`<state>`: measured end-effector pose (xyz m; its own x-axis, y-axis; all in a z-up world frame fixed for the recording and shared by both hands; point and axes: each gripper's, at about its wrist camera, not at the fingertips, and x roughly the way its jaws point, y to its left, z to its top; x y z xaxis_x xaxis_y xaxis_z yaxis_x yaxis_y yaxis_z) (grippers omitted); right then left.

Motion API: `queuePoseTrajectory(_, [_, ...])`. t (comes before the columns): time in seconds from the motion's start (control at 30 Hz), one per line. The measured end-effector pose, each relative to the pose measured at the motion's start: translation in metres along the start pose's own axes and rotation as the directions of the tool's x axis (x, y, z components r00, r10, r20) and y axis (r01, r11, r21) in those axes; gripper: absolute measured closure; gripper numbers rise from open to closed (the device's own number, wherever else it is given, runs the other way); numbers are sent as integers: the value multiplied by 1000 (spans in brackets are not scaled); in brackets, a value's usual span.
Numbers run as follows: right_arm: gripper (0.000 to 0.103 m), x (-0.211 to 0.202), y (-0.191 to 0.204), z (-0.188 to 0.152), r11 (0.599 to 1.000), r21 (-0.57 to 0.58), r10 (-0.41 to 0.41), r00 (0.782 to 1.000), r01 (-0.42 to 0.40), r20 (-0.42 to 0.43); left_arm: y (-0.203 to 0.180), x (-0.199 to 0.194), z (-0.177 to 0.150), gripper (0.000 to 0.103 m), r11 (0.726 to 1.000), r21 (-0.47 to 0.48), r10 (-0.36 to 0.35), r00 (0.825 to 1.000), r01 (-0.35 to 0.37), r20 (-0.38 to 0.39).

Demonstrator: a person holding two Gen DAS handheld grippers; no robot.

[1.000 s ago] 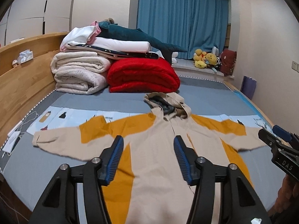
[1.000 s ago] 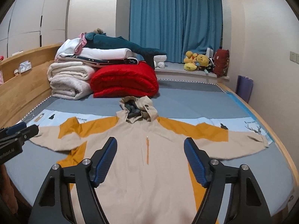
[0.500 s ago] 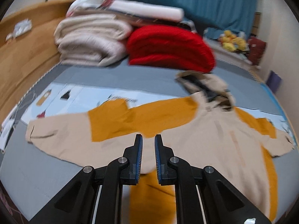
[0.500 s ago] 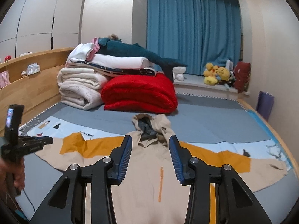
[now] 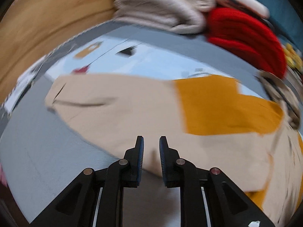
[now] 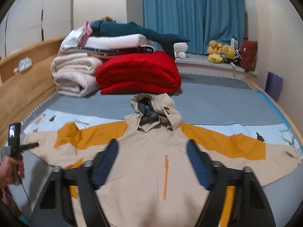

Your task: Fold large clothes

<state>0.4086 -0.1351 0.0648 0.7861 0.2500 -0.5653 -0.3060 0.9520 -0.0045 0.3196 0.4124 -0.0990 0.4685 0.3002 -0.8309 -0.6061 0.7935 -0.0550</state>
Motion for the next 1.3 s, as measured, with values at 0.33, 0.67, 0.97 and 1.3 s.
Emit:
queuePoseTrajectory(0.33, [51,39,6,-14,999,-34,26,994,-30,-109,115,41,15,70,938,-342,56,998,-63,-30])
queuePoseTrajectory(0.67, [40,69,-2,-28,999,19,39,976,-36,-214,138,61,18,97,898,-439,20,999,-38,-46])
queuePoseTrajectory(0.97, [87,85,-10,-35,998,-20,-70,955,67,-287,78,-21,68,103,935,-354,46,983,20,176])
queuePoseTrajectory(1.3, [54,80,-25,-42,998,46,-22,940,40,-342,-193,-156,48,103,903,199,-425,859,381,284])
